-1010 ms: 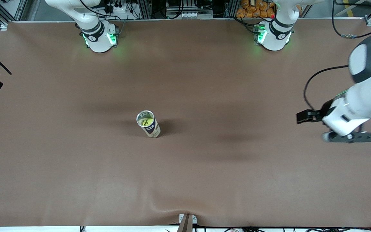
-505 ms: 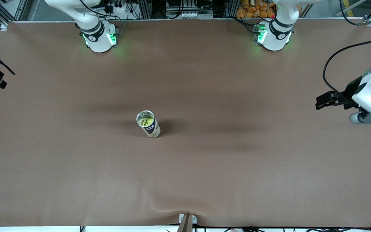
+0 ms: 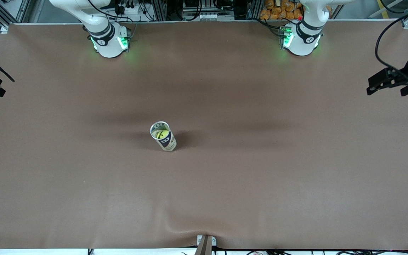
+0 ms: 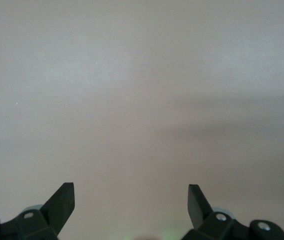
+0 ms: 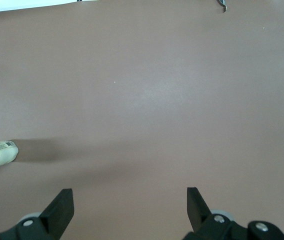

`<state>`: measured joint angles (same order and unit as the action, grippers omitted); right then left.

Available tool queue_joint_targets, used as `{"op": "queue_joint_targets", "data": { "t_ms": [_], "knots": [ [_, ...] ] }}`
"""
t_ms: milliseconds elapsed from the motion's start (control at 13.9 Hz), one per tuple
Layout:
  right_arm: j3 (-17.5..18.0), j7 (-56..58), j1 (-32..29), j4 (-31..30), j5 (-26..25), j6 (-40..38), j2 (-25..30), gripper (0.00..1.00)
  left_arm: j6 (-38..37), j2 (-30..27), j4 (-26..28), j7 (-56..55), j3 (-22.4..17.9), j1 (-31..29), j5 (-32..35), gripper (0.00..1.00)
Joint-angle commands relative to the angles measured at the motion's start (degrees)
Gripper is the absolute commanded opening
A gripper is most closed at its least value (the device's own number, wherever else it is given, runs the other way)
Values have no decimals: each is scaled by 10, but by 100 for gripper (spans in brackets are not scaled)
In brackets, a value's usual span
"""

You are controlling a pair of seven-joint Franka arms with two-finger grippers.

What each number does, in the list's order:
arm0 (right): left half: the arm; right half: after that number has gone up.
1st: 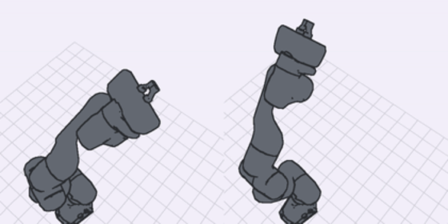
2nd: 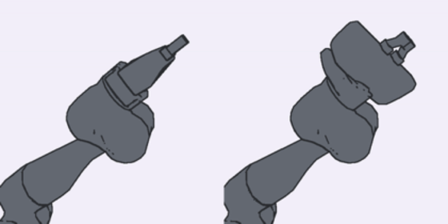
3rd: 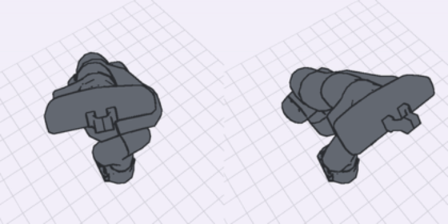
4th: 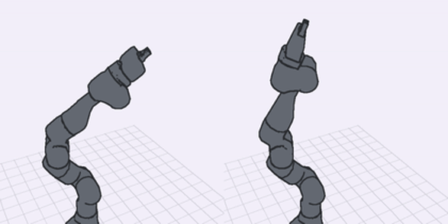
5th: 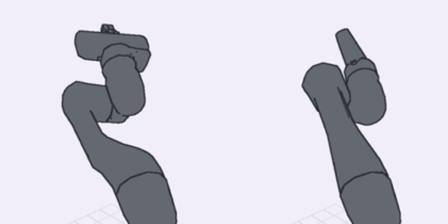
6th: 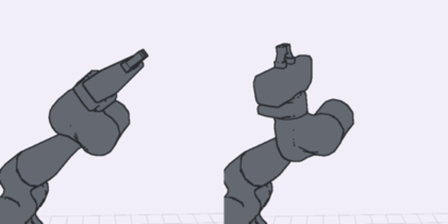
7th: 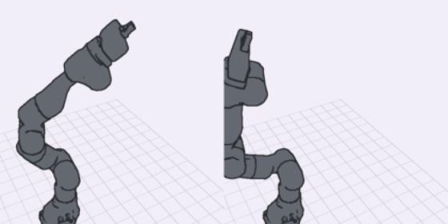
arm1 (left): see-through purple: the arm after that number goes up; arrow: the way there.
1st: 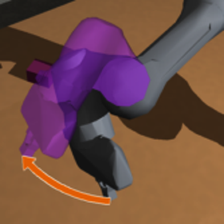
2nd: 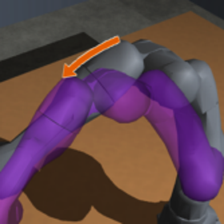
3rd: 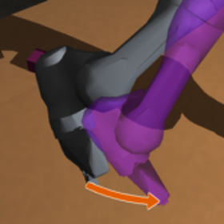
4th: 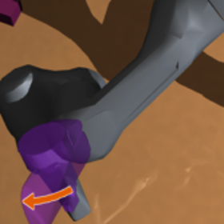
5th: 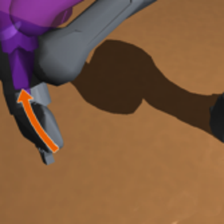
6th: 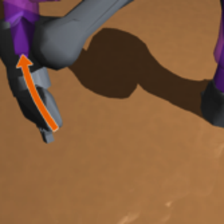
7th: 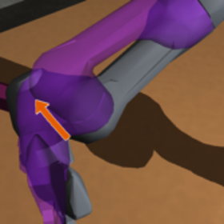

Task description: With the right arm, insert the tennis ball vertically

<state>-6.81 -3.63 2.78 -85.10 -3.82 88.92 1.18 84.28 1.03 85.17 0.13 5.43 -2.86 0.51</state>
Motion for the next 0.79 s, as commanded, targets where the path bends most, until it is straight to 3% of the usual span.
{"op": "queue_joint_targets", "data": {
  "t_ms": [0, 721],
  "knots": [
    [1, 2, -1, 16, -11, -10, -6, 100, -17, -50, 37, 12, 0, -14, 2, 100],
    [1, -1, 5, 16, -10, -20, -6, 100, -24, -74, 38, 49, -4, -14, 7, 100]
  ]
}}
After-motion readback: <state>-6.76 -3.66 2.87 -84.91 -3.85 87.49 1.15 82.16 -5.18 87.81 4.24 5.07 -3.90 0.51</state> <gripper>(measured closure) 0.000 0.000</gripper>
